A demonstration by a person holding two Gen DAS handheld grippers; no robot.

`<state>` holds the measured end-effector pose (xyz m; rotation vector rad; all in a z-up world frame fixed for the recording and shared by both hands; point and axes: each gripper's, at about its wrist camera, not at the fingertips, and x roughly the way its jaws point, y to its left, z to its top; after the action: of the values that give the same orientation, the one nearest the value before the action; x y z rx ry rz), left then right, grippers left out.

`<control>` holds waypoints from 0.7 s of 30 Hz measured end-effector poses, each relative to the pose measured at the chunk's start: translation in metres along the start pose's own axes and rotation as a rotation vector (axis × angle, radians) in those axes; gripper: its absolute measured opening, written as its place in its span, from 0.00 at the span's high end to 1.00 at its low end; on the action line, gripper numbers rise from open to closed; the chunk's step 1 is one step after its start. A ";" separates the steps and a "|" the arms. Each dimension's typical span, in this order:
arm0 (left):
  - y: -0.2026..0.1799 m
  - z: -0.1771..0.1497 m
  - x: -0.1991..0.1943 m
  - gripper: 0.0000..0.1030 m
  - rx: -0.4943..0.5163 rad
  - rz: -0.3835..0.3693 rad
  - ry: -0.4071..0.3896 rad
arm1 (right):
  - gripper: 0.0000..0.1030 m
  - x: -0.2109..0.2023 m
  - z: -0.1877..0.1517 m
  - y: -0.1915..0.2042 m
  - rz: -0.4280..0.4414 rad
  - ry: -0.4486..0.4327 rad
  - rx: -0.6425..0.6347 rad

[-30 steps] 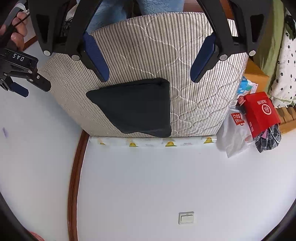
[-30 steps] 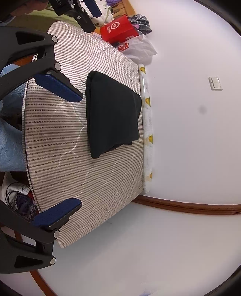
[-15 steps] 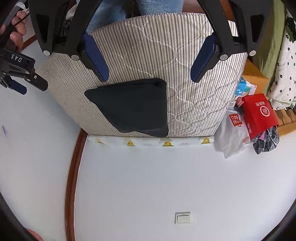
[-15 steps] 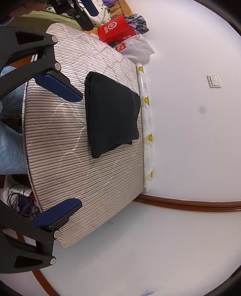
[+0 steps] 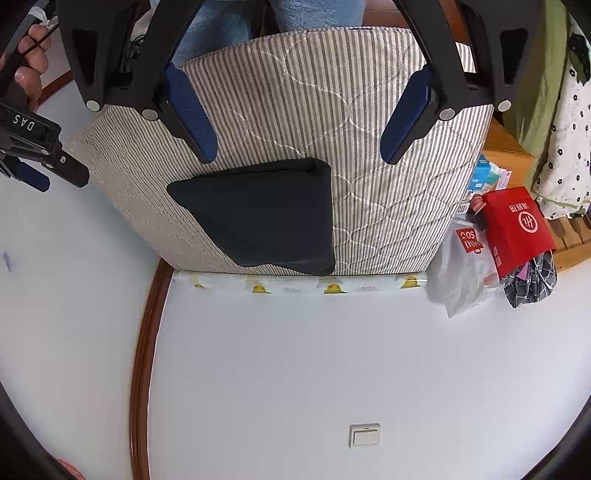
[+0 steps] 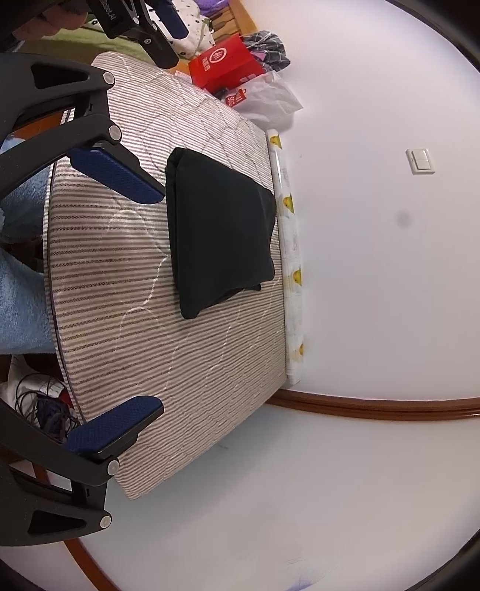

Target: Fold small clothes

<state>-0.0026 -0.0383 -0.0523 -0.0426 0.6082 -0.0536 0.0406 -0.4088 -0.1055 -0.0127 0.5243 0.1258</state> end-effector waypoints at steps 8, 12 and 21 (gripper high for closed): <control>0.002 0.001 0.000 0.13 0.000 -0.002 -0.001 | 0.01 -0.001 -0.001 -0.001 -0.008 0.000 -0.001; 0.002 0.001 -0.001 0.13 0.001 -0.001 -0.001 | 0.01 -0.001 -0.001 -0.001 -0.011 0.000 -0.002; 0.003 0.000 -0.001 0.13 0.000 0.001 -0.002 | 0.01 -0.003 0.000 -0.002 -0.011 -0.003 -0.002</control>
<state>-0.0030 -0.0352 -0.0515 -0.0425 0.6064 -0.0526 0.0383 -0.4114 -0.1041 -0.0175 0.5206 0.1154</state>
